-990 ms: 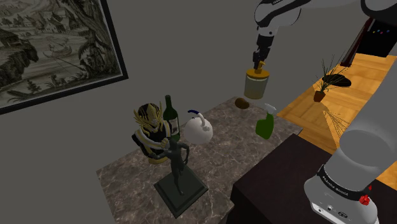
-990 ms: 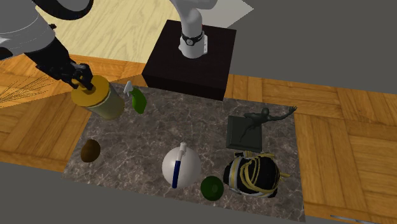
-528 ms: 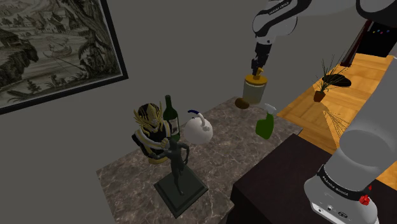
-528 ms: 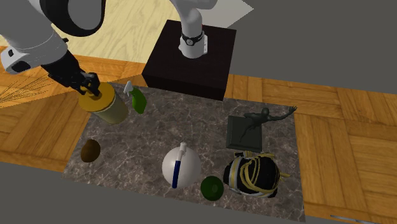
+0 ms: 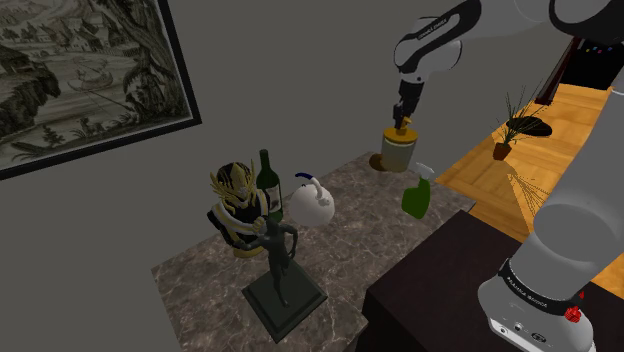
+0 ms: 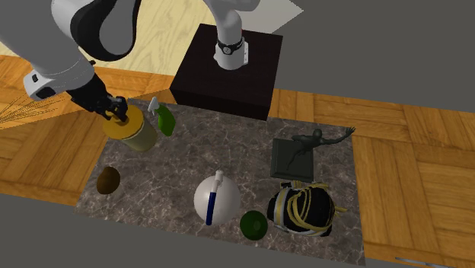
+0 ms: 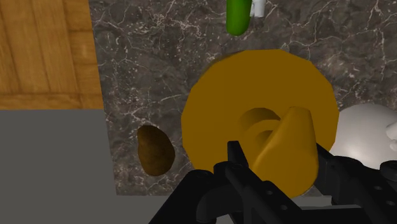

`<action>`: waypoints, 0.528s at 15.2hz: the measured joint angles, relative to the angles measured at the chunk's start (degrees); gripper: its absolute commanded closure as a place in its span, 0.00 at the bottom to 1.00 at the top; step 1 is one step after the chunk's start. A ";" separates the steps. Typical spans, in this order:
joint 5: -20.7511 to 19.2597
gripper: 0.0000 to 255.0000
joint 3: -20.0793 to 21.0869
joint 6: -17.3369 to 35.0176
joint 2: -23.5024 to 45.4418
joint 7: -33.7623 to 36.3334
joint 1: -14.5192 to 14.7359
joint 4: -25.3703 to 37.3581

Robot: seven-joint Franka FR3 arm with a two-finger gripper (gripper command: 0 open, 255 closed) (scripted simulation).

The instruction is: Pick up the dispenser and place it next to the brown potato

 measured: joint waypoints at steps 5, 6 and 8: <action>0.70 1.00 0.12 3.45 2.03 -0.50 -0.13 -1.48; 0.84 1.00 0.14 4.31 2.40 -0.67 -0.18 -2.00; 1.15 1.00 0.18 5.56 3.23 -0.95 -0.28 -2.43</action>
